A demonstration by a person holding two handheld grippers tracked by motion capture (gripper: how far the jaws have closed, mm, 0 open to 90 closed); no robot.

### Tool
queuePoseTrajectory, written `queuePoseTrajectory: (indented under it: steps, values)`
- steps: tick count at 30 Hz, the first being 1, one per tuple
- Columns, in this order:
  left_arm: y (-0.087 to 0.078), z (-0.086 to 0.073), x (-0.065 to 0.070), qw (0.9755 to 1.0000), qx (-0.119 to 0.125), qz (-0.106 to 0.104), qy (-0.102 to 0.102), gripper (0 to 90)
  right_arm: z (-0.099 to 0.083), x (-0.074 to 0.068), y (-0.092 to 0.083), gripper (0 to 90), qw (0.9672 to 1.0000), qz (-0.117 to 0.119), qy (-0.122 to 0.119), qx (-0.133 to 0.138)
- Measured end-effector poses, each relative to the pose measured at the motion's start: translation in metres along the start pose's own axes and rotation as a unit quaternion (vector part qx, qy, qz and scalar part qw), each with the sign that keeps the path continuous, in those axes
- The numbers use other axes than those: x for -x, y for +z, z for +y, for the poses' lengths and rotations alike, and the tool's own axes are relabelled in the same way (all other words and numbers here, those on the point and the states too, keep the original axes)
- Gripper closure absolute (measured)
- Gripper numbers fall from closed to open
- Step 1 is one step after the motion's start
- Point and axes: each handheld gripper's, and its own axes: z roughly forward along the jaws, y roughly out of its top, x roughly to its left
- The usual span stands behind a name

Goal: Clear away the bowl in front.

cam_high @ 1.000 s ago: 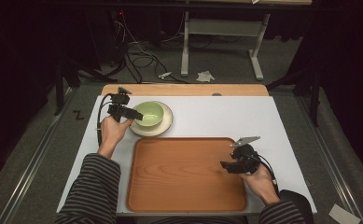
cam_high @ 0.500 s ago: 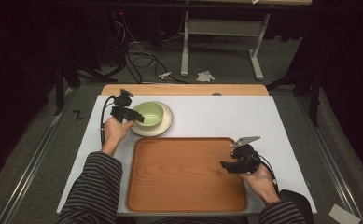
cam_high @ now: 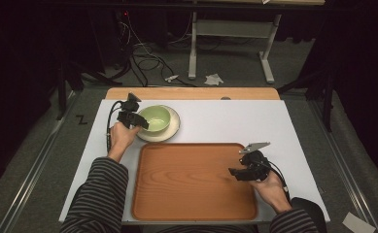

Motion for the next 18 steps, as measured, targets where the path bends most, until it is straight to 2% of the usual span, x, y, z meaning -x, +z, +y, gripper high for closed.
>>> queuePoseTrajectory:
  steps: [5,18]
  values:
    - [0.0028,0.0006,0.0003,1.0,-0.009,0.0,-0.002,67.7,-0.0002,0.0,-0.0001,43.0,1.0,0.0,0.0,0.0]
    - [0.0038,0.0011,-0.0021,0.9999,-0.003,-0.01,-0.003,76.6,-0.0001,-0.0014,0.0013,43.0,1.0,0.0,-0.004,-0.001]
